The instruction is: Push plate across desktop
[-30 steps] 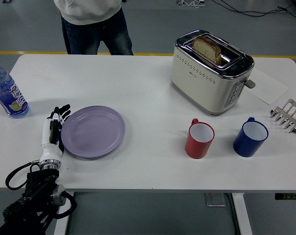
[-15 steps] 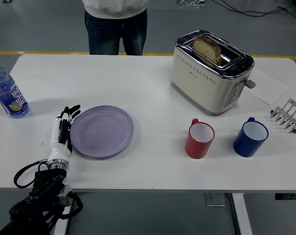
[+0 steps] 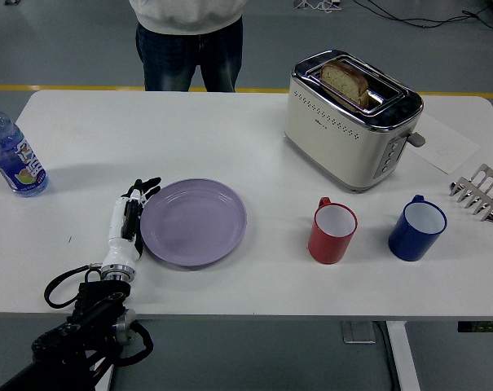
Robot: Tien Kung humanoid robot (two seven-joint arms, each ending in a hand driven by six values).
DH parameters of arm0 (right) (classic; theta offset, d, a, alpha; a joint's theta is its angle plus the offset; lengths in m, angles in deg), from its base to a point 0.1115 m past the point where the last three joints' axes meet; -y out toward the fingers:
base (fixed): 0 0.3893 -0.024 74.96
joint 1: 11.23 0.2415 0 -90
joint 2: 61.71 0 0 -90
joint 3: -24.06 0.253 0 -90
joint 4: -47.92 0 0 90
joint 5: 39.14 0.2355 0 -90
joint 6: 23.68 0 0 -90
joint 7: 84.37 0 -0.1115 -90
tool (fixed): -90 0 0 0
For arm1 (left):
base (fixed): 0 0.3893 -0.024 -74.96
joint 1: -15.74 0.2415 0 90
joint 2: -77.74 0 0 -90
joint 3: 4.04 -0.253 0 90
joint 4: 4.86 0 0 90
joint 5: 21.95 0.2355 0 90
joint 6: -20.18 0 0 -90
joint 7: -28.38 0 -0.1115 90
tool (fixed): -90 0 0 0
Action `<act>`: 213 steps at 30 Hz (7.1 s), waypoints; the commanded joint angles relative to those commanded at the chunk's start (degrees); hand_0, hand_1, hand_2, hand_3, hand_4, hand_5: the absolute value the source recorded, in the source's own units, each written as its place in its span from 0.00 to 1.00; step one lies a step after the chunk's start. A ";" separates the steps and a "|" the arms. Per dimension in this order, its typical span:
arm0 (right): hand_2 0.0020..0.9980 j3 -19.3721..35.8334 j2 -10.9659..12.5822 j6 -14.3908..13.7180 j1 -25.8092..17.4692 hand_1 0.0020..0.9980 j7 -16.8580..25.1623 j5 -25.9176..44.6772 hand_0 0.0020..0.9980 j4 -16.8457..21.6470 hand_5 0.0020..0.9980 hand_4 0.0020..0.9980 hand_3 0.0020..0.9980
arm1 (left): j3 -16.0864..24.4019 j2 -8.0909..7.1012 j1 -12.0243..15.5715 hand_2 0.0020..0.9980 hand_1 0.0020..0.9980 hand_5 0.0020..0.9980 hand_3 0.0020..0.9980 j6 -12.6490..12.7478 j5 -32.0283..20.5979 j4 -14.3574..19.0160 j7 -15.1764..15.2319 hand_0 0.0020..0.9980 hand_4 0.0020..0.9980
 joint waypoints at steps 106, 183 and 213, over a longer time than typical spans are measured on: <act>0.64 -0.07 0.84 -0.44 -0.13 0.61 0.33 1.35 0.64 0.00 0.15 0.36 0.58 | 46.37 -15.18 18.20 0.65 0.64 0.98 0.62 -29.01 -3.05 23.86 -38.51 0.50 0.48; 0.64 1.12 1.62 -0.57 -0.65 0.61 0.59 -1.20 0.63 0.00 0.15 0.36 0.58 | 46.81 -11.02 18.21 0.69 0.69 0.99 0.63 -25.91 -4.72 21.68 -37.66 0.67 0.49; 0.65 -2.34 1.70 -1.56 -1.80 0.62 0.49 4.38 0.64 0.00 0.15 0.36 0.58 | 44.78 -11.56 17.99 0.68 0.68 0.97 0.63 -26.03 -3.40 22.03 -37.72 0.66 0.48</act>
